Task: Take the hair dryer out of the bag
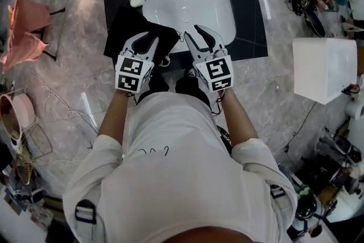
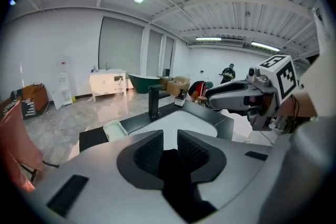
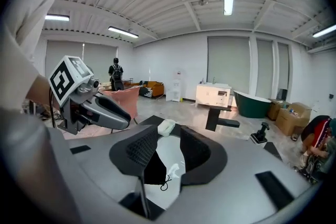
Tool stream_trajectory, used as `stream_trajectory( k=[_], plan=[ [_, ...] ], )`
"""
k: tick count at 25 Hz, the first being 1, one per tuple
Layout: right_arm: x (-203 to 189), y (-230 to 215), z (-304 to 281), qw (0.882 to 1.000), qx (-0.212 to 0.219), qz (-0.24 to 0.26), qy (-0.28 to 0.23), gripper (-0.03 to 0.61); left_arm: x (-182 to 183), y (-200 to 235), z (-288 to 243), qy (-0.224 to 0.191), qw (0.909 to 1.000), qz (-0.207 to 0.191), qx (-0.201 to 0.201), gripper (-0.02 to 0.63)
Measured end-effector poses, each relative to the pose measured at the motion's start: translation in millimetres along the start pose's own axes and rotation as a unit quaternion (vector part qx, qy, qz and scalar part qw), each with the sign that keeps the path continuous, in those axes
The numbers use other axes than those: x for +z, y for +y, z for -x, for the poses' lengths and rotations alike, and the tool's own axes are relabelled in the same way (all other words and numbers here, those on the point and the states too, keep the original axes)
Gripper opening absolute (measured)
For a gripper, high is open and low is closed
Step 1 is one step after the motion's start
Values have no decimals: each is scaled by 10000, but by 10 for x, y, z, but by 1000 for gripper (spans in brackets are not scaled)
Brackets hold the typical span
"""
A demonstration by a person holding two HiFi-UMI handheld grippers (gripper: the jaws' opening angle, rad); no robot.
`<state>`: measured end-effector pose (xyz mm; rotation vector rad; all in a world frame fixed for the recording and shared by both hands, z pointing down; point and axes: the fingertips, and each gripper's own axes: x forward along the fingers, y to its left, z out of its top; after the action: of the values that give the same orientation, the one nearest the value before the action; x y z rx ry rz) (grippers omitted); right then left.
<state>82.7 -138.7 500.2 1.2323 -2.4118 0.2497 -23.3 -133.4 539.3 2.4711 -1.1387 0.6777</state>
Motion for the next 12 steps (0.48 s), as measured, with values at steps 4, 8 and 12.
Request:
stream_trajectory(
  k=[4,8,12],
  plan=[
    [-155,-24,-104,9973,701,105,199,133,-136,-67,-10,208,9976,298,590,95],
    [-442,8,-166,9900,1340,219,387,133,-362,-150,0,559,9908,515,1120,97],
    [-737,79,-150,9813,1825,155,585,135,-699,-337,50,1148,9825,421,1405,126]
  ],
)
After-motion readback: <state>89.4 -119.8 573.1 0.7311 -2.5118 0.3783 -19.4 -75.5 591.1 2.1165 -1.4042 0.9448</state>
